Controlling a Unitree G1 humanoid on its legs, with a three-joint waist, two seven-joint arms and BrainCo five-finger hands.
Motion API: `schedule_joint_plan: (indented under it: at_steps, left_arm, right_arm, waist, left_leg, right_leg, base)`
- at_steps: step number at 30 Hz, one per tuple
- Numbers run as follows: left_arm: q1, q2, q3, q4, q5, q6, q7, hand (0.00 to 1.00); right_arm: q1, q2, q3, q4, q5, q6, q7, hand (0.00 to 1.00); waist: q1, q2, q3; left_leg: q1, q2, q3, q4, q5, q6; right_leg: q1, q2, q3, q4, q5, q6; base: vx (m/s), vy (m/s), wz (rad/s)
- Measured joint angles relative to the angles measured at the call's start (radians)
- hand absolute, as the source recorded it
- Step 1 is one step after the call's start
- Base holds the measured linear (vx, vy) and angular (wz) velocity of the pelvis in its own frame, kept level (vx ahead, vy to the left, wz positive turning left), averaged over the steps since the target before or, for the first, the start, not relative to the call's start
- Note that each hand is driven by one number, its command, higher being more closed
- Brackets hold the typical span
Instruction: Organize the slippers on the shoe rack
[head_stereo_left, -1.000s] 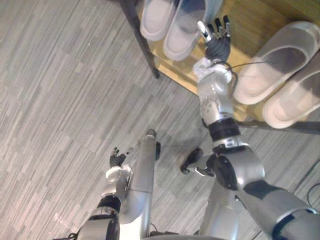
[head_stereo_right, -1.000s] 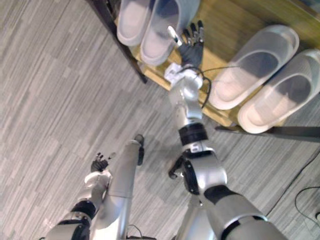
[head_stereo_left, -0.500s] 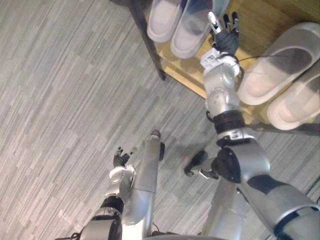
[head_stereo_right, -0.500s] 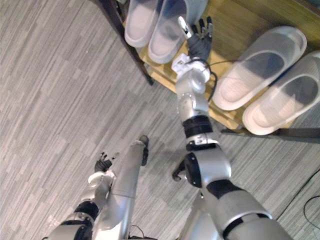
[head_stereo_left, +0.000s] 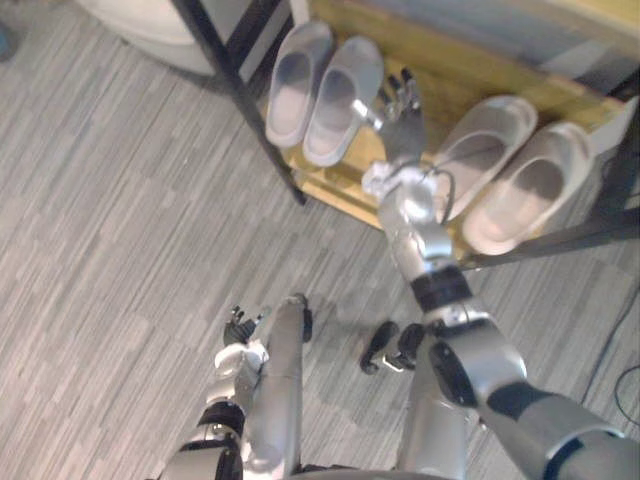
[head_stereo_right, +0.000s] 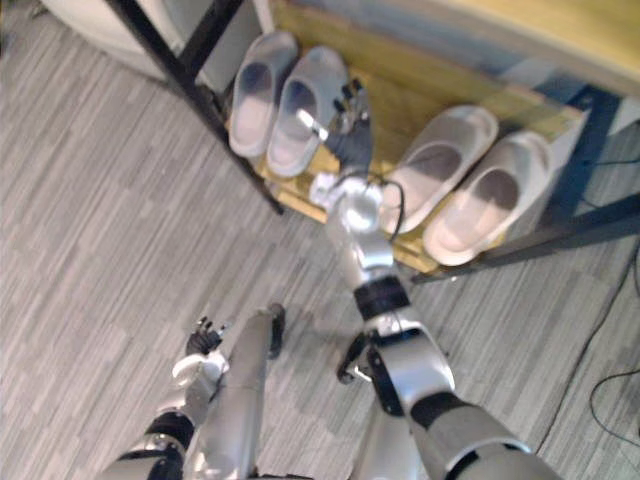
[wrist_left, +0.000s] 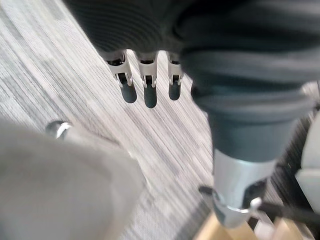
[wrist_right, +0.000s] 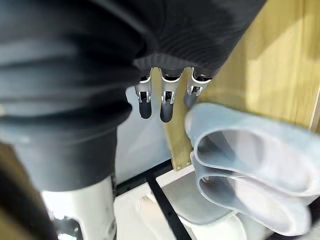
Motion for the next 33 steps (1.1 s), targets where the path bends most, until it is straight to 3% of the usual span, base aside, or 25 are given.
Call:
schedule_joint_plan:
  at_steps: [6, 11, 18, 28, 31, 33]
  left_arm:
    - [0.108, -0.030, -0.080, 0.024, 0.079, 0.008, -0.031, 0.00]
    - [0.156, -0.028, -0.193, 0.046, 0.135, 0.022, -0.059, 0.00]
    - [0.167, 0.017, -0.317, 0.059, 0.182, 0.025, -0.083, 0.00]
    - [0.175, 0.061, -0.471, -0.021, 0.213, 0.020, -0.086, 0.00]
    - [0.153, 0.117, -0.564, -0.257, 0.180, 0.035, -0.092, 0.00]
    - [0.176, 0.156, -0.620, -0.380, 0.173, -0.020, -0.116, 0.00]
  right_arm:
    - [0.422, -0.035, 0.065, -0.224, -0.161, 0.013, 0.091, 0.00]
    - [0.662, -0.039, 0.053, -0.229, -0.236, 0.015, 0.158, 0.00]
    - [0.800, -0.030, -0.064, 0.072, -0.304, 0.037, 0.216, 0.00]
    - [0.872, -0.024, -0.219, 0.389, -0.281, 0.052, 0.212, 0.00]
    - [0.862, -0.025, -0.264, 0.435, -0.213, 0.048, 0.210, 0.00]
    - [0.863, -0.024, -0.295, 0.455, -0.203, 0.043, 0.206, 0.00]
  waist:
    - [-0.040, -0.025, -0.105]
    - [-0.058, -0.032, -0.153]
    - [-0.093, -0.026, -0.190]
    - [-0.123, 0.003, -0.223]
    - [-0.132, 0.021, -0.231]
    - [-0.148, 0.023, -0.233]
  left_leg:
    - [0.263, 0.008, 0.085, -0.235, 0.043, 0.025]
    - [0.408, -0.006, 0.133, -0.408, 0.094, 0.043]
    - [0.576, -0.035, 0.157, -0.641, 0.192, 0.055]
    - [0.680, -0.042, 0.188, -0.783, 0.246, 0.065]
    - [0.695, -0.043, 0.187, -0.811, 0.263, 0.069]
    - [0.725, -0.046, 0.181, -0.825, 0.265, 0.069]
  right_leg:
    - [0.230, 0.034, 0.007, -0.235, 0.074, 0.045]
    - [0.342, 0.055, 0.026, -0.395, 0.144, 0.075]
    - [0.469, 0.078, 0.030, -0.577, 0.229, 0.099]
    - [0.535, 0.115, 0.069, -0.702, 0.299, 0.111]
    - [0.558, 0.124, 0.065, -0.745, 0.324, 0.117]
    - [0.587, 0.124, 0.063, -0.754, 0.321, 0.124]
  base:
    - [0.13, 0.079, -0.18]
    - [0.10, 0.090, -0.19]
    - [0.07, 0.059, -0.08]
    - [0.00, 0.038, -0.14]
    - [-0.02, 0.041, -0.06]
    - [0.01, 0.038, 0.08]
